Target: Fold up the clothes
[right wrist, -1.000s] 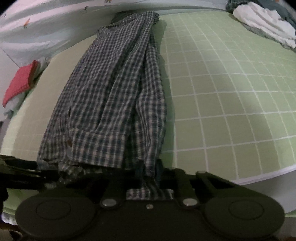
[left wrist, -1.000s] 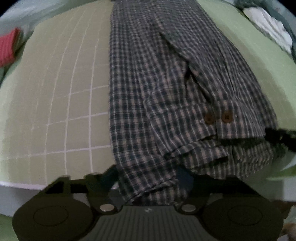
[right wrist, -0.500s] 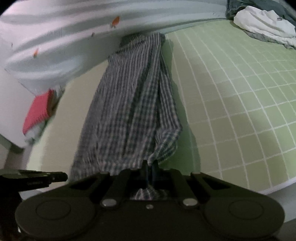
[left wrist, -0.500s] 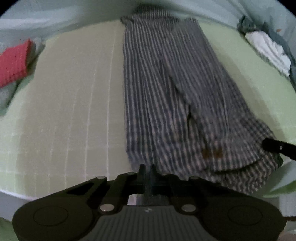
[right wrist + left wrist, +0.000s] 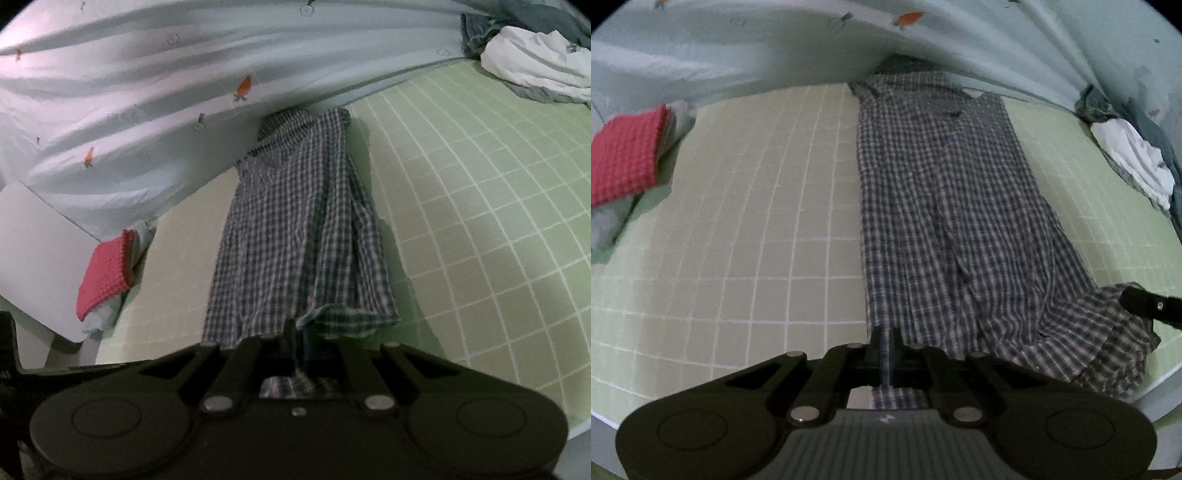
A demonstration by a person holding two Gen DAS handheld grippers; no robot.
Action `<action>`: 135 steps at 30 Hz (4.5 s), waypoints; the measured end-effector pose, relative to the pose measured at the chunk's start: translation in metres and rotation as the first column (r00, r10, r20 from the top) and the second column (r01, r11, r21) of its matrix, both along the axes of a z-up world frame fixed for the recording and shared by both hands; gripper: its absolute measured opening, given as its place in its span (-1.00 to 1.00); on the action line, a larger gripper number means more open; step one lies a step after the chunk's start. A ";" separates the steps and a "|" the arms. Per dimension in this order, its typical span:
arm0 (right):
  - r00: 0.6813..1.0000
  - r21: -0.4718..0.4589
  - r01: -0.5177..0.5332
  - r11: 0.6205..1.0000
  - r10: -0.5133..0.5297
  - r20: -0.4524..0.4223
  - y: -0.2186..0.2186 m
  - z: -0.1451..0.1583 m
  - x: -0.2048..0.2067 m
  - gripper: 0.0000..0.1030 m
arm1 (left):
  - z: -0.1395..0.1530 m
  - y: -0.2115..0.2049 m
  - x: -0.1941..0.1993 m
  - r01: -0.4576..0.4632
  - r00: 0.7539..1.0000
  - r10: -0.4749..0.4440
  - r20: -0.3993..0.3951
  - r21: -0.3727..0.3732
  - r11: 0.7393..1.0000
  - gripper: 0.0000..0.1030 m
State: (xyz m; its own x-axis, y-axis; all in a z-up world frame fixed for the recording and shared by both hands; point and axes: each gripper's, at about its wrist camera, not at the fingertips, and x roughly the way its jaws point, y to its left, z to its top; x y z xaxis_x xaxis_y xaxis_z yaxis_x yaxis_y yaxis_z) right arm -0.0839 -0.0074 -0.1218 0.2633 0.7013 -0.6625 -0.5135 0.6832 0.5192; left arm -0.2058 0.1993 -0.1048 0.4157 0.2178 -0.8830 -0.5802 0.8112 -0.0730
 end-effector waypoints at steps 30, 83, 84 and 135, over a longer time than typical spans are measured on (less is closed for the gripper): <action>0.999 -0.096 0.003 0.995 -0.007 -0.033 0.001 -0.026 0.007 -0.92 | -0.033 -0.006 -0.008 0.032 0.999 -0.036 -0.025 -0.153 0.988 -0.94; 0.994 -0.147 0.112 0.983 -0.109 0.029 0.118 -0.049 0.209 0.25 | -0.046 0.183 0.126 -0.238 0.944 0.293 0.154 -0.301 0.924 0.54; 0.994 -0.154 0.103 0.983 -0.099 0.036 0.122 -0.049 0.210 0.10 | -0.049 0.180 0.133 -0.224 0.948 0.279 0.155 -0.301 0.927 0.54; 0.643 0.141 0.571 0.809 -0.334 -0.689 0.039 -0.110 0.154 -0.81 | -0.130 0.132 0.057 -0.341 0.717 0.697 -0.020 -0.882 0.325 -0.70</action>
State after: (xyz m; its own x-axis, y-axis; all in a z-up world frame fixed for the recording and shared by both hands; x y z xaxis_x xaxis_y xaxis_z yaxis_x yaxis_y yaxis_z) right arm 0.0703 0.0318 -0.2317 0.2321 0.7999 -0.5534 0.3248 0.4726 0.8193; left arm -0.1490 0.3309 -0.2344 0.7611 -0.2035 -0.6159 -0.6477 -0.1872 -0.7386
